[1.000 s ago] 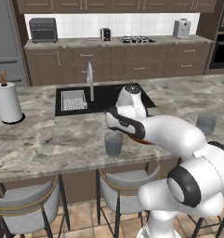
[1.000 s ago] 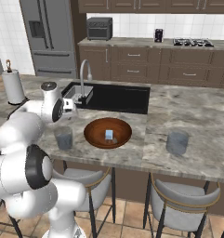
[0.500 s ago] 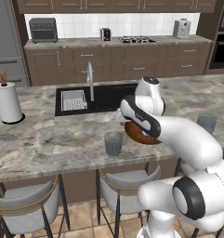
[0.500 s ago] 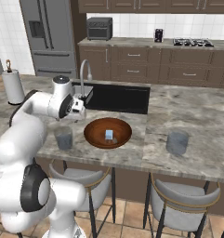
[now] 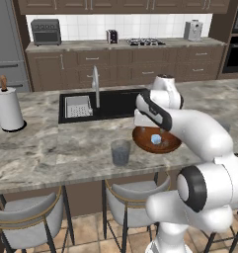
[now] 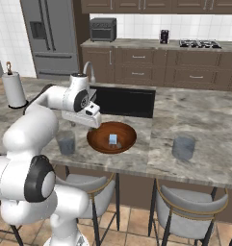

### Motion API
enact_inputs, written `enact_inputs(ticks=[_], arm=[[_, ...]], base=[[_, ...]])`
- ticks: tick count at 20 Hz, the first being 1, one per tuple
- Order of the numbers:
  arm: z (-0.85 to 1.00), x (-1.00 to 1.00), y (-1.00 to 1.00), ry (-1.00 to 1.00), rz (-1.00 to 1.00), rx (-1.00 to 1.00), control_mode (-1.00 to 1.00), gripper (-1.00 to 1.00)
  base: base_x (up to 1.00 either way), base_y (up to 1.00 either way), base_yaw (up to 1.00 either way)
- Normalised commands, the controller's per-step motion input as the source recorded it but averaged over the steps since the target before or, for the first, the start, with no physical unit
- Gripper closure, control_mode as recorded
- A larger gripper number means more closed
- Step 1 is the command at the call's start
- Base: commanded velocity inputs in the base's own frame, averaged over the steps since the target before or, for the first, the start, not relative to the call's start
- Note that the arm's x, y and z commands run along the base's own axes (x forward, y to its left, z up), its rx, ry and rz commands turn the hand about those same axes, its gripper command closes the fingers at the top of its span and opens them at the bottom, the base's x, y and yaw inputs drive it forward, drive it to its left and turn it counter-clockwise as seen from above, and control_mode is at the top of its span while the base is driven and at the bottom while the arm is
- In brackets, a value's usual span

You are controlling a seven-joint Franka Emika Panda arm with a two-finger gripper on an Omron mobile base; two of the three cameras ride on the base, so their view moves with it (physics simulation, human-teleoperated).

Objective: There are four ice cubes in the ice bowl. Place two ice cubes in each glass of water.

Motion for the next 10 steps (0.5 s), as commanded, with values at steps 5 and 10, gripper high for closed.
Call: enact_inputs(ticks=[5,10], arm=[[-0.06,0.00,-0.45,0.09,-0.07,0.00,-1.00,-1.00],[-0.20,0.00,-0.24,0.00,0.00,0.00,-1.00,-1.00]], base=[[0.00,0.00,0.00],[0.00,0.00,0.00]])
